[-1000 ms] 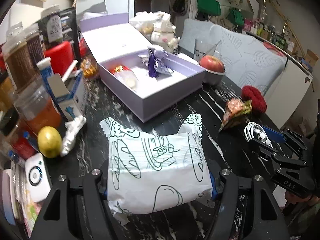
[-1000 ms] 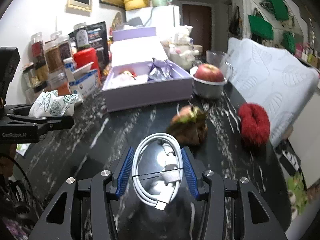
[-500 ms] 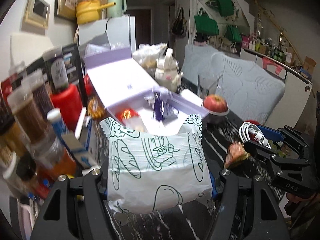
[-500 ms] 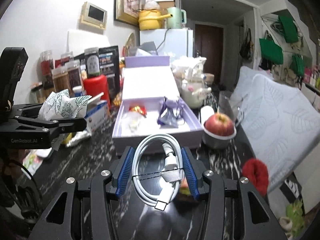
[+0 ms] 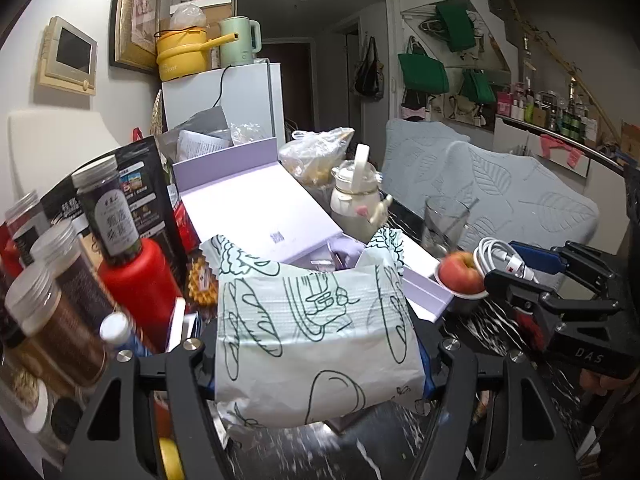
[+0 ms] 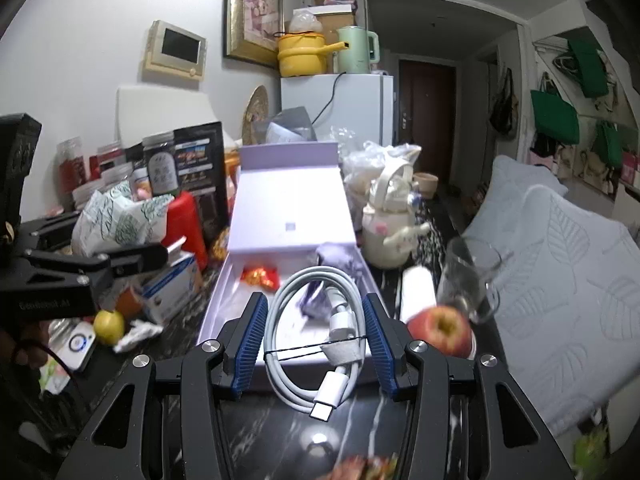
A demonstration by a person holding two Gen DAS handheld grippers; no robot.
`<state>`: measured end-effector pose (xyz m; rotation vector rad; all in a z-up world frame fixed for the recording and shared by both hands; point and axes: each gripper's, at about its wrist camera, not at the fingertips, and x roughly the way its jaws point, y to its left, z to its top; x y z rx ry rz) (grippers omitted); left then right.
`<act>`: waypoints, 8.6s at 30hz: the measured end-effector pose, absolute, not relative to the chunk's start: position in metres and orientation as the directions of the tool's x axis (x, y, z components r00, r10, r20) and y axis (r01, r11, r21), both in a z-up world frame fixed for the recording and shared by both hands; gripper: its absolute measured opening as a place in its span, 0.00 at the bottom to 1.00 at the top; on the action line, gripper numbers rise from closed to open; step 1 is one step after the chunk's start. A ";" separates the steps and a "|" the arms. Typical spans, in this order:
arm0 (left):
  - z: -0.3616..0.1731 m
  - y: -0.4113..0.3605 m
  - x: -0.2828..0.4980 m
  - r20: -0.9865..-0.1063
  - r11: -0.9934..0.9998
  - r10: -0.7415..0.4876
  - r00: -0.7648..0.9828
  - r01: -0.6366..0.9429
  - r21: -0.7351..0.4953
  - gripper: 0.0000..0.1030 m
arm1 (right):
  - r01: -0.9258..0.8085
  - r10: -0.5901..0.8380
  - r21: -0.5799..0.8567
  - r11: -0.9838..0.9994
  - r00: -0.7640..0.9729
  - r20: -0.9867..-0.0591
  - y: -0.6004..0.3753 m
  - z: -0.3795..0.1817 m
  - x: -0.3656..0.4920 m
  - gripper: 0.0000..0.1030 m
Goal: Organize soft objects
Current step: 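Carry the white pouch and cable with both grippers toward the lavender box, then lower the white pouch and cable with both grippers into the lavender box, then open both grippers and move them back over the table, then grasp the shrimp snack bag with the left gripper while the right gripper grasps the red fuzzy item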
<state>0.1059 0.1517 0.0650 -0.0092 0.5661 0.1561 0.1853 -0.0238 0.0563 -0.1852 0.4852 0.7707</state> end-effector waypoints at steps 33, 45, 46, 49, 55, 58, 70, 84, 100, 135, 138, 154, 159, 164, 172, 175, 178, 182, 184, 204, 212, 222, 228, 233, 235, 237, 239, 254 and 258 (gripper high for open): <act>-0.024 0.216 0.249 -0.670 0.958 0.235 0.704 -0.286 0.035 0.66 | -0.726 0.582 -0.060 0.685 0.595 -0.554 0.060 0.027 0.291 0.47; -0.047 0.236 0.270 -0.704 0.942 0.270 0.657 -0.330 0.053 0.66 | -0.731 0.575 -0.040 0.681 0.567 -0.589 0.075 0.001 0.317 0.47; -0.048 0.237 0.271 -0.707 0.942 0.271 0.653 -0.332 0.054 0.66 | -0.731 0.571 -0.040 0.682 0.565 -0.596 0.076 -0.001 0.319 0.47; -0.053 0.241 0.275 -0.722 0.939 0.273 0.635 -0.338 0.057 0.66 | -0.730 0.564 -0.029 0.682 0.552 -0.614 0.081 -0.009 0.327 0.47; -0.057 0.243 0.281 -0.726 0.937 0.288 0.624 -0.341 0.079 0.68 | -0.724 0.544 -0.030 0.690 0.545 -0.639 0.089 -0.023 0.340 0.47; -0.058 0.240 0.284 -0.723 0.933 0.317 0.614 -0.338 0.122 0.70 | -0.722 0.540 -0.024 0.691 0.538 -0.647 0.092 -0.027 0.345 0.47; -0.058 0.241 0.284 -0.754 0.934 0.292 0.588 -0.344 0.094 0.72 | -0.702 0.503 0.007 0.712 0.504 -0.702 0.096 -0.045 0.364 0.47; -0.053 0.235 0.286 -0.776 0.930 0.295 0.557 -0.353 0.101 0.72 | -0.706 0.486 0.001 0.709 0.487 -0.725 0.099 -0.042 0.363 0.64; -0.020 0.214 0.273 -0.707 0.929 0.338 0.621 -0.339 0.146 0.96 | -0.669 0.461 -0.059 0.741 0.570 -0.680 0.078 -0.006 0.348 0.70; 0.119 0.143 0.147 -0.463 0.956 0.293 0.837 -0.269 0.119 0.96 | -0.603 0.496 -0.108 0.790 0.733 -0.465 -0.005 0.128 0.219 0.75; 0.126 0.137 0.131 -0.460 0.960 0.278 0.843 -0.258 0.107 0.96 | -0.597 0.495 -0.115 0.794 0.745 -0.447 -0.016 0.136 0.200 0.78; 0.136 0.093 0.059 -0.437 0.984 0.179 0.882 -0.157 0.086 0.96 | -0.548 0.451 -0.151 0.823 0.792 -0.411 -0.072 0.144 0.109 0.87; 0.131 0.076 0.041 -0.434 0.992 0.122 0.892 -0.101 0.070 0.96 | -0.521 0.423 -0.152 0.840 0.804 -0.418 -0.092 0.135 0.083 0.88; 0.122 0.058 0.032 -0.452 0.996 0.077 0.889 -0.052 0.067 0.96 | -0.495 0.394 -0.149 0.856 0.811 -0.432 -0.111 0.125 0.064 0.89; 0.099 0.035 0.028 -0.495 0.999 0.009 0.869 0.014 0.043 0.96 | -0.421 0.318 -0.120 0.899 0.816 -0.482 -0.141 0.094 0.049 0.89; 0.087 0.027 0.029 -0.502 0.999 -0.003 0.865 0.028 0.043 0.96 | -0.388 0.283 -0.121 0.914 0.822 -0.495 -0.151 0.083 0.047 0.89; 0.073 0.021 0.035 -0.528 0.998 -0.035 0.849 0.052 0.017 0.96 | -0.365 0.263 -0.111 0.924 0.821 -0.506 -0.160 0.072 0.047 0.89; 0.055 0.017 0.043 -0.557 0.996 -0.093 0.825 0.082 -0.045 0.96 | -0.344 0.248 -0.094 0.934 0.816 -0.521 -0.172 0.057 0.049 0.90; 0.046 0.015 0.047 -0.570 0.994 -0.109 0.814 0.086 -0.066 0.96 | -0.331 0.237 -0.086 0.940 0.813 -0.532 -0.176 0.049 0.052 0.90; -0.026 0.003 0.106 -0.714 0.993 -0.114 0.691 0.059 -0.101 0.96 | -0.329 0.254 0.003 0.944 0.724 -0.641 -0.195 -0.016 0.119 0.90; -0.046 -0.007 0.138 -0.748 0.995 -0.095 0.657 0.079 -0.057 0.96 | -0.298 0.242 0.038 0.954 0.686 -0.686 -0.198 -0.040 0.162 0.90; -0.068 -0.012 0.169 -0.780 0.994 -0.084 0.620 0.102 -0.026 0.96 | -0.312 0.279 0.093 0.946 0.633 -0.722 -0.193 -0.058 0.208 0.90; -0.078 -0.007 0.179 -0.803 0.991 -0.128 0.582 0.104 -0.082 0.80 | -0.318 0.301 0.124 0.940 0.605 -0.737 -0.189 -0.065 0.225 0.78; -0.083 -0.006 0.178 -0.814 0.988 -0.154 0.560 0.103 -0.115 0.45 | -0.315 0.321 0.160 0.936 0.571 -0.755 -0.192 -0.070 0.224 0.44; -0.084 -0.007 0.176 -0.818 0.987 -0.161 0.552 0.107 -0.122 0.43 | -0.325 0.330 0.162 0.932 0.573 -0.750 -0.194 -0.067 0.217 0.40; -0.084 -0.008 0.170 -0.815 0.988 -0.154 0.559 0.112 -0.110 0.42 | -0.332 0.332 0.158 0.930 0.574 -0.748 -0.196 -0.064 0.210 0.39; -0.083 -0.010 0.164 -0.814 0.987 -0.158 0.559 0.118 -0.110 0.42 | -0.336 0.331 0.154 0.929 0.574 -0.749 -0.196 -0.063 0.202 0.39; -0.081 -0.009 0.099 -0.819 0.985 -0.161 0.550 0.137 -0.102 0.42 | -0.406 0.400 0.189 0.894 0.535 -0.744 -0.195 -0.064 0.123 0.39; -0.080 -0.009 0.083 -0.825 0.983 -0.170 0.539 0.147 -0.106 0.42 | -0.437 0.416 0.186 0.880 0.520 -0.746 -0.190 -0.064 0.105 0.39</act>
